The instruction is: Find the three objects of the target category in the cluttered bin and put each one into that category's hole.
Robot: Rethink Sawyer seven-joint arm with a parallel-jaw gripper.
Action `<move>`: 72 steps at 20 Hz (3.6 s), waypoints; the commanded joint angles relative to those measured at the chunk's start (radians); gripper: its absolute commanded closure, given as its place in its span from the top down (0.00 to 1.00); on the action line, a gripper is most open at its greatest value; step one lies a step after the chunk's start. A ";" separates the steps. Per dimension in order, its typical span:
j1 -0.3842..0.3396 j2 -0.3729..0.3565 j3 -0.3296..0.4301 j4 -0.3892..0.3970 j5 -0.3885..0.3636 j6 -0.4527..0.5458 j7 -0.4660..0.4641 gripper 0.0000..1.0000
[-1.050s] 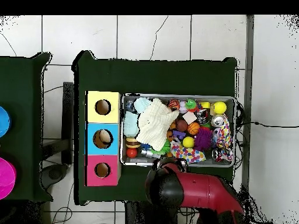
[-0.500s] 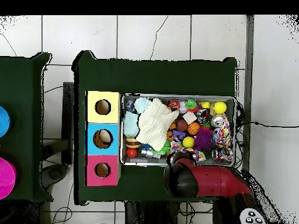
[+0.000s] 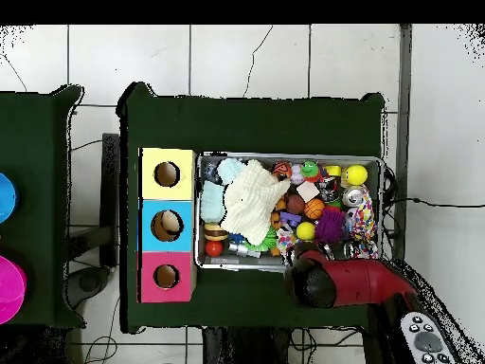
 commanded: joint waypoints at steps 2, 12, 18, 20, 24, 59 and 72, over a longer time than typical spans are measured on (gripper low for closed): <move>0.005 0.133 0.054 -0.136 -0.103 -0.108 0.024 1.00; 0.100 0.181 -0.046 -0.112 -0.106 -0.175 0.099 1.00; 0.130 0.213 -0.101 -0.101 -0.106 -0.176 0.095 1.00; 0.146 0.228 -0.129 -0.105 -0.105 -0.193 0.106 1.00; 0.175 0.260 -0.179 -0.118 -0.100 -0.229 0.116 1.00; 0.243 0.230 -0.208 -0.100 -0.031 -0.254 0.086 0.00; 0.083 -0.112 0.196 0.058 0.025 -0.059 -0.014 0.00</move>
